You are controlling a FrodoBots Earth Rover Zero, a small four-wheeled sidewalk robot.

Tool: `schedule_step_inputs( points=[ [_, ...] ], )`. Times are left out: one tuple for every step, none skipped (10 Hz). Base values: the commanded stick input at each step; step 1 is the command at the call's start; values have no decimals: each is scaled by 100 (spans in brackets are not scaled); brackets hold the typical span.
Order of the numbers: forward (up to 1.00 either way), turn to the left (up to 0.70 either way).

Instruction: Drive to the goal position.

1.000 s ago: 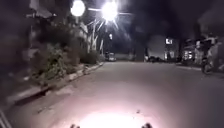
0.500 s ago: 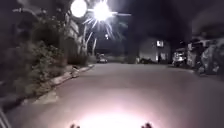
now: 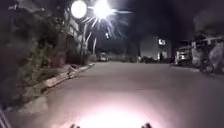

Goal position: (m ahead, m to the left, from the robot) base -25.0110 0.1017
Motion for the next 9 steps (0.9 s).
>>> schedule_step_inputs(
  points=[
    [70,0],
    [70,0],
    [70,0],
    [70,0],
    [70,0],
    [70,0],
    [70,0],
    [70,0],
    [70,0]
  ],
)
